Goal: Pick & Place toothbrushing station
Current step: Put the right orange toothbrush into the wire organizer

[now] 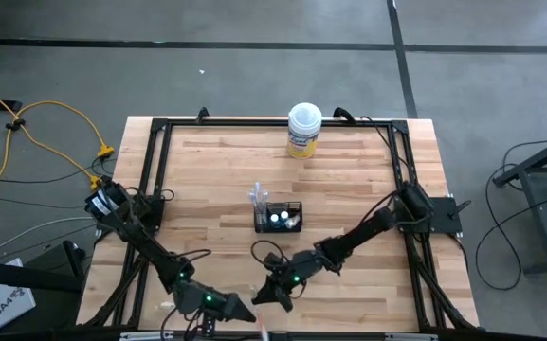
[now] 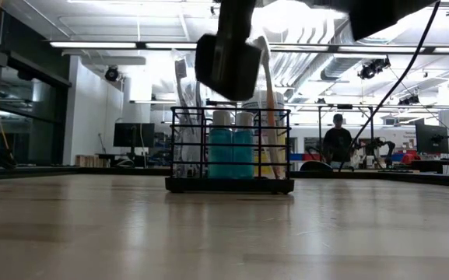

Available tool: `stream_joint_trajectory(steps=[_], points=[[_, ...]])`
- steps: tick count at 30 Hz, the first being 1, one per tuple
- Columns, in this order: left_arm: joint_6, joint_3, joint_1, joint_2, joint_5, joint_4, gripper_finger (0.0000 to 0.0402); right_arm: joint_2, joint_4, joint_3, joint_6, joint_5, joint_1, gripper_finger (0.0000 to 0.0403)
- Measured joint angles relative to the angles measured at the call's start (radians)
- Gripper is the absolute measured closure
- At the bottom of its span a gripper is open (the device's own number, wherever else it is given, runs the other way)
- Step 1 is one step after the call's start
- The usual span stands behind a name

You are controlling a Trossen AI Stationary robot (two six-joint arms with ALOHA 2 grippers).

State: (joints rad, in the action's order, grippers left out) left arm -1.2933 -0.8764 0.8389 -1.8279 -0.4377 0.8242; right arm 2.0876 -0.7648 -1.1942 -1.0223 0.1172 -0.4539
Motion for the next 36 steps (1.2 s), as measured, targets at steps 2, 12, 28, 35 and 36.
stream_joint_trajectory(steps=[2,12,28,35,36], points=[[0.035,0.0,0.007,0.0,-0.033,0.0,0.0338,0.0,0.006,0.0,0.004,0.028,0.02,0.0397],[0.088,0.0,0.06,0.0,-0.168,0.002,0.0338,-0.112,0.195,0.001,0.155,0.139,0.137,0.0397],[0.309,0.0,0.059,0.001,-0.239,0.074,0.0338,-0.5,0.762,-0.002,0.494,-0.238,0.151,0.0397],[0.482,0.0,0.0,0.002,-0.387,0.115,0.0338,-0.575,0.872,0.0,0.513,-0.355,0.125,0.0397],[0.482,0.0,-0.006,0.002,-0.413,0.123,0.0338,-0.58,0.871,0.0,0.525,-0.361,0.124,0.0397]])
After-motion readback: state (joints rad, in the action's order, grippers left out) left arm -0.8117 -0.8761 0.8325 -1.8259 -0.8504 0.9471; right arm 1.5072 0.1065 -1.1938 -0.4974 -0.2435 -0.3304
